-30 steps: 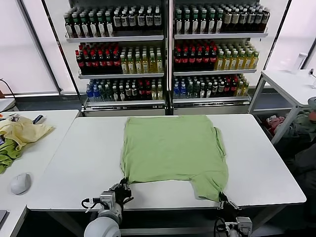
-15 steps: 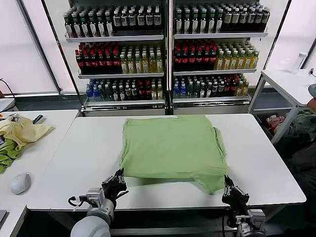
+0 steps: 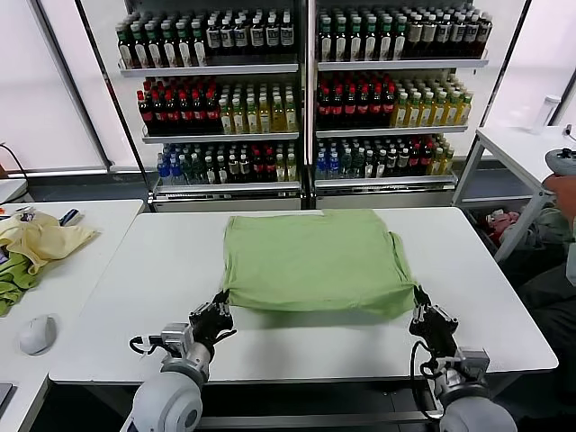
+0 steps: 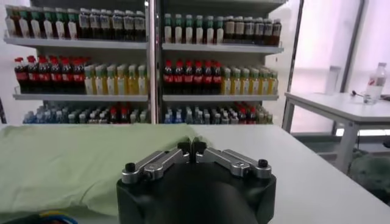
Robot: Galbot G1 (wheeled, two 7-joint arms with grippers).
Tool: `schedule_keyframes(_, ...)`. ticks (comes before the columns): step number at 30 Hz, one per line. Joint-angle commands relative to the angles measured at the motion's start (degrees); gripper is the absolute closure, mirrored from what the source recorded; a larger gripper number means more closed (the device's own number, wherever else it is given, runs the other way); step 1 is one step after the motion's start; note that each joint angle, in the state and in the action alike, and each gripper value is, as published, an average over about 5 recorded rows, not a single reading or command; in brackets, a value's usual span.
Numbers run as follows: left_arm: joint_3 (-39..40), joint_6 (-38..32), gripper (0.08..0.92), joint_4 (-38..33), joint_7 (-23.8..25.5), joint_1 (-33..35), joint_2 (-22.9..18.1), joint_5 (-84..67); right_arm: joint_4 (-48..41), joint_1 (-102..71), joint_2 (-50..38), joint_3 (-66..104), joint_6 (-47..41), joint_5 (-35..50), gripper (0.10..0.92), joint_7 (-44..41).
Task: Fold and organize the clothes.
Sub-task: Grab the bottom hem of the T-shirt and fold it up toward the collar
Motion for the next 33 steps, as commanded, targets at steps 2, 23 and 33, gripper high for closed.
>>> schedule_keyframes(2,2.3,-0.6,0.882,11.5,0.1,-10.2,0.5,0.5,-10.1,11.4,-1.3,-3.9,0.2,0.6,0.903,-0.1)
schedule_keyframes(23,5.2,-0.6,0.821,18.8,0.5,-14.5,0.1,6.1,-19.0,18.3,0.9,-9.9,-2.9,-4.8,0.812,-2.1)
schedule_keyframes(33,3.2,-0.6,0.531,14.1,0.2,-9.6,1.2,6.2,-17.2,14.1,0.2,-5.5,-3.7,-4.1,0.527,-1.7)
